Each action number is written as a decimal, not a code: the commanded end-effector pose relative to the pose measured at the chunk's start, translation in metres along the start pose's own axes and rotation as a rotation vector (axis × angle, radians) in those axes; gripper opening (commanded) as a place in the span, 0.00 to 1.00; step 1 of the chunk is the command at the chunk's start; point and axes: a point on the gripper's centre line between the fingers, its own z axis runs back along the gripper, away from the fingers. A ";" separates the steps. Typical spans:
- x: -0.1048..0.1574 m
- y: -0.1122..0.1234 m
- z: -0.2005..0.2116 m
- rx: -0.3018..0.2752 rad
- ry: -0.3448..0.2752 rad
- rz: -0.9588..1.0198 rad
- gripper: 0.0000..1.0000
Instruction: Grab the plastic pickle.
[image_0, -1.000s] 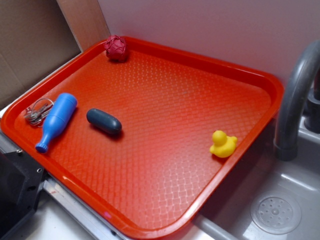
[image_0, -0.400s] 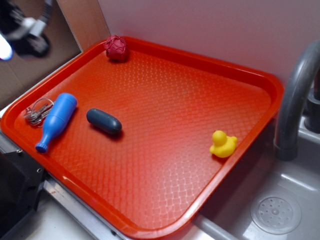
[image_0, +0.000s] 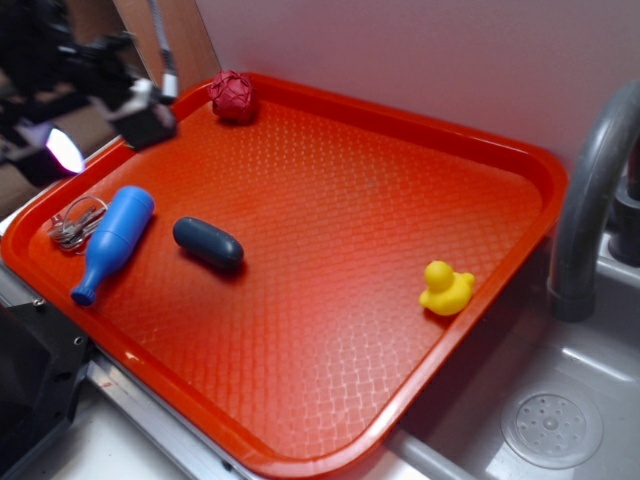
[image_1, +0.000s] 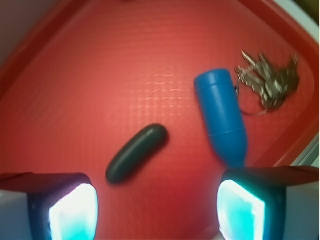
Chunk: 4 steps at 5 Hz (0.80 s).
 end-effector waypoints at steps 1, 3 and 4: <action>-0.003 -0.015 -0.055 0.145 0.047 0.343 1.00; -0.011 -0.015 -0.090 0.148 0.116 0.458 1.00; -0.013 -0.013 -0.094 0.162 0.125 0.513 0.00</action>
